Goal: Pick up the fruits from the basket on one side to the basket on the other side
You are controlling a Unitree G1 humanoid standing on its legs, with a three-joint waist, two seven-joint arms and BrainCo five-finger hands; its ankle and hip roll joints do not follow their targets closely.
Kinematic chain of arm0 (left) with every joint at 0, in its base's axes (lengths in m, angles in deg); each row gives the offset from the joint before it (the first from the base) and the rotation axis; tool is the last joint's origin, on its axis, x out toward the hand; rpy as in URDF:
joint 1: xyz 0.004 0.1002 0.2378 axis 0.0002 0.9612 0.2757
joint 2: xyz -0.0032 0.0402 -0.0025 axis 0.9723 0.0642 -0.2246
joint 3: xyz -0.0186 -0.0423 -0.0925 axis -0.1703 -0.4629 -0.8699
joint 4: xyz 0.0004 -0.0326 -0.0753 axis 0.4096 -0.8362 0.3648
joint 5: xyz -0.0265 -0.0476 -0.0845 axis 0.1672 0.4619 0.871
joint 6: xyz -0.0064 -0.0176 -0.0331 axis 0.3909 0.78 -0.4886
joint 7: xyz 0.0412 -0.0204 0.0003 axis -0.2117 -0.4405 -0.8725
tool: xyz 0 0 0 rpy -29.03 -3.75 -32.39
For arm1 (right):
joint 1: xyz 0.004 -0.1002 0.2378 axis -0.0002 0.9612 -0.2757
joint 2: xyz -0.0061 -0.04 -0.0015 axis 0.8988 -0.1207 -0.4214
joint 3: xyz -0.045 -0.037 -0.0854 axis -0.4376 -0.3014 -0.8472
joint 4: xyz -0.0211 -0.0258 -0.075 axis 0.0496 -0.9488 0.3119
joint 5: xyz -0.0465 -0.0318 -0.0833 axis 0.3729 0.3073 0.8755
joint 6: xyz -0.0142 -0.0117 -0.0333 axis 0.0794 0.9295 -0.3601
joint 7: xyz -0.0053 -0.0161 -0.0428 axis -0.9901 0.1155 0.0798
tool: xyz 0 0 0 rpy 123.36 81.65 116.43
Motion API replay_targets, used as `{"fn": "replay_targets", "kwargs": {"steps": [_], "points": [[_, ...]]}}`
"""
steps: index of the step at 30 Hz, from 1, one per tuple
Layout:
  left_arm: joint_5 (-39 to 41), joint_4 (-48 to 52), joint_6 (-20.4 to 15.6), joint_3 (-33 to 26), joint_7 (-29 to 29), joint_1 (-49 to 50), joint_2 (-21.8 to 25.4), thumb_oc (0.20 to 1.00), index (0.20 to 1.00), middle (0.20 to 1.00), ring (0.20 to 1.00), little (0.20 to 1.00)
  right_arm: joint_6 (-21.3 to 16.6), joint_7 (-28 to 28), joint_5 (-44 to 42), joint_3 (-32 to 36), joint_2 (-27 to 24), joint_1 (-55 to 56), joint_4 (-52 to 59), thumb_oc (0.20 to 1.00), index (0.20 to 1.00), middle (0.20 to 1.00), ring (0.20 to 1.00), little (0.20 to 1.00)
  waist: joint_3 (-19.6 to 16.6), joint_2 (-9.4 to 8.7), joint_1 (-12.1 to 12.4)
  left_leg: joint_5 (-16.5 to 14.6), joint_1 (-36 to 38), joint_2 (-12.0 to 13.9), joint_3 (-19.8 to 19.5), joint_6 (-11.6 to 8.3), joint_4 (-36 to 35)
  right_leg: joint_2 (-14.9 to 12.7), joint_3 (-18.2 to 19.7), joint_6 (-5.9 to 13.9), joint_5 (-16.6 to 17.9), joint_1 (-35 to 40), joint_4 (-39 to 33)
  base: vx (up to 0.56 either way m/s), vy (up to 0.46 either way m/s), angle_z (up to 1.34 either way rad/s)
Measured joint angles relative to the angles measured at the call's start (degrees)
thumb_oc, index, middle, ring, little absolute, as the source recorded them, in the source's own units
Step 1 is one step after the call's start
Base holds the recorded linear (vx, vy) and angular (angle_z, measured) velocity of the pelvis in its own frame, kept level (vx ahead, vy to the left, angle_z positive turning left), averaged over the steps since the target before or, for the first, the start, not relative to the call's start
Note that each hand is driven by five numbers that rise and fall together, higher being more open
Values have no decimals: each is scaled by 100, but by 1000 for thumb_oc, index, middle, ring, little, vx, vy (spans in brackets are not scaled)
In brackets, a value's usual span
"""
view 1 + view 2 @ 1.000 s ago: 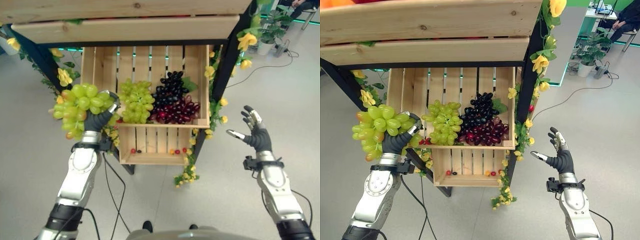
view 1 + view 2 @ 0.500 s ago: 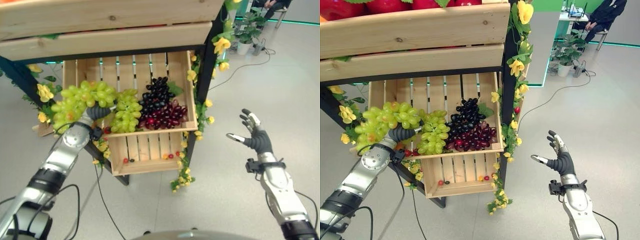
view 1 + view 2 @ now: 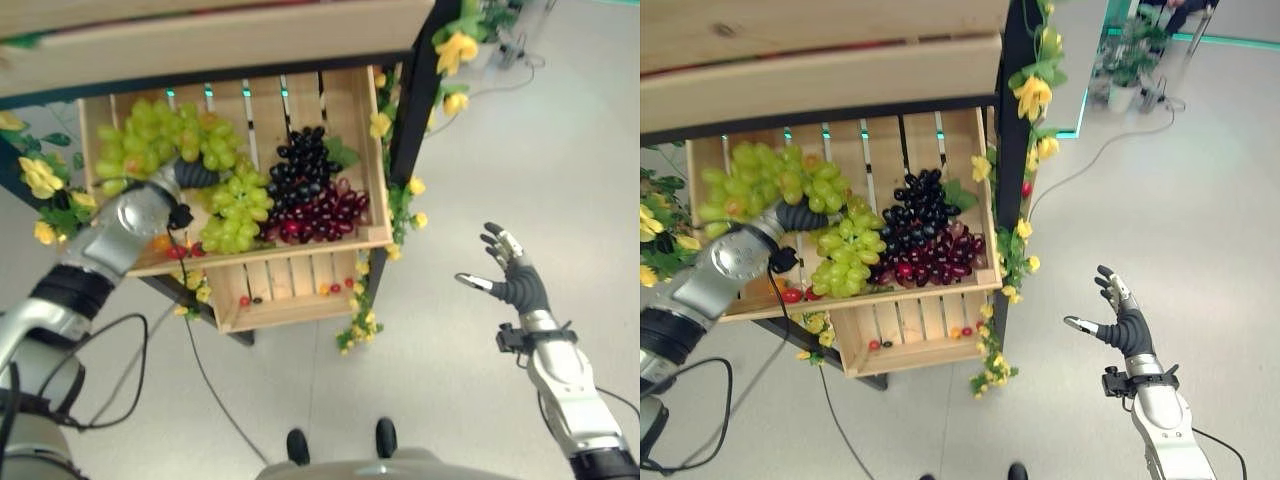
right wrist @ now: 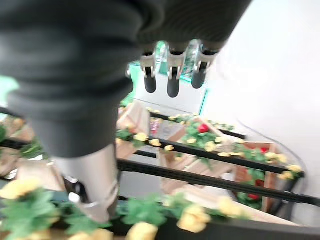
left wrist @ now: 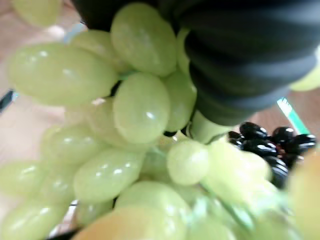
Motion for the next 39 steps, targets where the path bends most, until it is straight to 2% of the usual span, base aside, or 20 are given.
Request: {"fn": "replay_targets", "kwargs": {"steps": [1, 3, 8, 11, 12, 15, 16, 19, 24, 25, 26, 27, 28, 29, 32, 33, 34, 35, 39], "points": [[-125, -56, -11, 128, 47, -164, 58, 200, 200, 200, 200, 200, -1, -5, -26, -2, -17, 20, -3, 1000, 1000, 1000, 1000, 1000, 33, 5, -2, 1, -33, -1, 46, -7, -2, -4, 21, -1, 21, -48, 1, -53, 3, -25], [-710, -279, -37, 933, 194, -1028, 221, 200, 200, 200, 200, 200, -13, -22, -104, -3, -72, 31, -9, 1000, 1000, 1000, 1000, 1000, 97, 63, -6, 19, -185, -10, 77, -13, -2, -18, 37, 43, 88, -217, 6, -31, 15, -12], [-1871, -725, -7, 1473, 376, -1744, 13, 200, 200, 200, 200, 200, -44, -45, -111, -13, -228, -50, -9, 1000, 1000, 1000, 1000, 1000, 218, 229, -29, 37, -207, -54, 246, -4, -53, -65, 171, 51, 167, -352, 7, -7, 17, -17], [-1958, -888, 29, 1131, 476, -1574, -144, 200, 200, 200, 200, 200, -44, -108, -117, -20, -271, -79, -10, 1000, 1000, 1000, 1000, 1000, 238, 312, -29, 37, -180, -68, 341, -4, -81, -75, 205, 57, 199, -380, 11, 4, 4, -15], [-1836, -908, 47, 634, 525, -1366, -243, 200, 200, 200, 200, 200, -44, -136, -117, -20, -270, -86, 2, 1000, 1000, 1000, 1000, 1000, 234, 324, -33, 38, -179, -67, 361, -4, -84, -80, 205, 61, 203, -392, 17, 3, -4, -7], [-1235, -889, 129, 122, 514, -1013, -417, 200, 200, 200, 200, 200, -43, -148, -116, -19, -278, -91, -2, 1000, 1000, 1000, 1000, 1000, 234, 323, -25, 55, -175, -71, 358, 22, -97, -81, 199, 63, 210, -389, 17, 0, 0, 0], [-900, -905, 145, -342, 493, -809, -543, 200, 200, 200, 200, 200, -42, -152, -116, -23, -275, -106, -2, 1000, 1000, 1000, 1000, 1000, 234, 323, -20, 59, -168, -77, 354, 27, -97, -85, 197, 63, 210, -376, 5, 1, -18, 3], [-589, -843, 154, -357, 478, -762, -581, 200, 200, 200, 200, 200, -42, -163, -116, -22, -274, -105, -1, 1000, 1000, 1000, 1000, 1000, 255, 290, -7, 81, -167, -82, 341, 59, -101, -89, 181, 63, 211, -359, 3, -10, -18, 4], [-654, -863, 245, -305, 486, -840, -616, 219, 219, 219, 219, 219, -39, -204, -116, -22, -273, -101, -1, 1000, 1000, 1000, 1000, 1000, 259, 283, -10, 95, -158, -96, 326, 79, -99, -101, 170, 65, 213, -328, 2, 0, 0, 0], [-673, -865, 282, -230, 492, -864, -667, 476, 476, 476, 476, 476, -37, -222, -116, -24, -273, -99, -1, 1000, 1000, 1000, 1000, 1000, 261, 280, -7, 99, -160, -96, 321, 84, -98, -100, 162, 69, 215, -321, 5, 0, 0, 0], [-672, -908, 311, -284, 496, -881, -674, 1000, 1000, 1000, 1000, 1000, -33, -234, -115, -24, -273, -100, -1, 1000, 1000, 1000, 1000, 1000, 260, 282, -11, 100, -155, -96, 319, 84, -95, -101, 163, 68, 216, -315, 3, 0, 0, 0], [-648, -910, 345, -353, 500, -810, -755, 1000, 1000, 1000, 1000, 1000, -33, -245, -116, -20, -269, -99, -1, 1000, 1000, 1000, 1000, 1000, 261, 279, -10, 100, -152, -94, 317, 84, -95, -102, 161, 71, 218, -307, 5, 0, 0, 0], [-550, -951, 396, -661, 490, -682, -944, 1000, 1000, 1000, 1000, 1000, -21, -253, -116, -24, -263, -93, -2, 1000, 1000, 1000, 1000, 1000, 261, 280, -7, 100, -135, -96, 313, 83, -94, -102, 156, 70, 218, -285, 10, 0, 0, 0], [-85, -1032, 452, -1392, 369, -386, -1401, 1000, 1000, 1000, 1000, 1000, 10, -255, -115, -26, -181, -92, -2, 1000, 1000, 1000, 1000, 1000, 263, 277, -2, 96, -70, -94, 306, 79, -99, -102, 149, 62, 210, -223, 1, -9, 4, 3], [1354, -1055, 463, -2122, 137, -87, -1883, 1000, 1000, 1000, 1000, 1000, 30, -241, -112, -59, -144, -113, 8, 1000, 1000, 1000, 1000, 1000, 264, 262, -2, 92, -65, -100, 274, 74, -105, -108, 124, 58, 206, -224, -1, 4, 14, 7], [2158, -1124, 388, -2218, -150, 18, -2103, 1000, 1000, 1000, 1000, 1000, 66, -188, -109, -82, -88, -112, 5, 1000, 1000, 1000, 1000, 1000, 261, 254, 11, 91, -65, -107, 248, 73, -98, -116, 109, 58, 205, -213, 0, 3, 21, 8], [2499, -1126, 327, -2298, -264, 71, -2222, 1000, 1000, 1000, 1000, 1000, 89, -155, -105, -111, -42, -127, 5, 1000, 1000, 1000, 1000, 1000, 259, 250, 12, 91, -64, -111, 236, 73, -98, -119, 110, 59, 203, -206, 0, 16, 30, 11], [3161, -1015, 190, -2662, -457, 223, -2507, 1000, 1000, 1000, 1000, 1000, 137, -83, -93, -217, 40, -188, 6, 1000, 1000, 1000, 1000, 1000, 258, 239, 15, 91, -63, -119, 216, 75, -98, -128, 109, 60, 202, -193, -1, 15, 14, 7], [4618, -238, -121, -3159, -862, 798, -3013, 1000, 1000, 1000, 1000, 1000, 244, 137, -76, -351, 55, -345, 54, 1000, 1000, 1000, 1000, 1000, 262, 183, 25, 110, -57, -133, 186, 104, -103, -134, 80, 68, 200, -146, 6, -1, -1, 6]]}}
